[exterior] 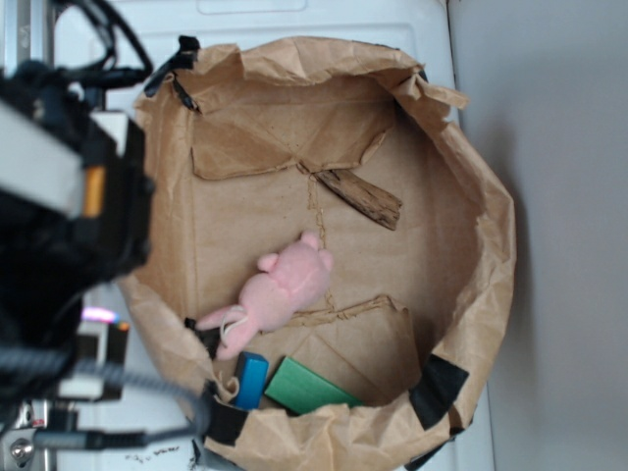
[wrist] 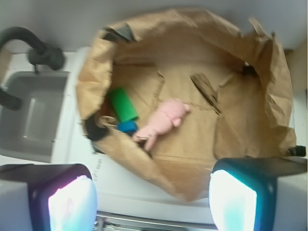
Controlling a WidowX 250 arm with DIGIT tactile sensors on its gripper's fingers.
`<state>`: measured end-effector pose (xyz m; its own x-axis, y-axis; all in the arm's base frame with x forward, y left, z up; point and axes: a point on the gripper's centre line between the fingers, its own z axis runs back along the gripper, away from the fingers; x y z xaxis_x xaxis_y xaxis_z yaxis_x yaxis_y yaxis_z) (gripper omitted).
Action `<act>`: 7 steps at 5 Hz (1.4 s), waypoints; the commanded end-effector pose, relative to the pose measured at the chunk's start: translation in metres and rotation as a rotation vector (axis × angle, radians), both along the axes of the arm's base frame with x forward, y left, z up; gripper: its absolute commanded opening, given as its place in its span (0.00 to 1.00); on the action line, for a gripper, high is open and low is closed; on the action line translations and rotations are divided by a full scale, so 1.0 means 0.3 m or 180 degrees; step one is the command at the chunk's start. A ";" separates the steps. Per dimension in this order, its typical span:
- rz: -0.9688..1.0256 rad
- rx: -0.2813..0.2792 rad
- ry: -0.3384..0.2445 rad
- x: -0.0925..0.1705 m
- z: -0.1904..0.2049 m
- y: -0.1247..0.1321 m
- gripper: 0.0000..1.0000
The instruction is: Grab the wood chip.
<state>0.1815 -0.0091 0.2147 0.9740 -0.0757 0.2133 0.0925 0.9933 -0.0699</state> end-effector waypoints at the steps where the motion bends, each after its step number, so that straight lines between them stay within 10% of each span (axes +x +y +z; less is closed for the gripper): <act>1: 0.0025 0.0009 -0.0079 0.002 0.025 0.006 1.00; 2: -0.0435 -0.0175 0.0168 0.000 0.010 0.010 1.00; 7: -0.1002 0.0268 -0.0123 0.322 -0.392 -0.007 1.00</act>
<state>0.2673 -0.0083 0.0804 0.9072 -0.3796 0.1814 0.3875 0.9218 -0.0087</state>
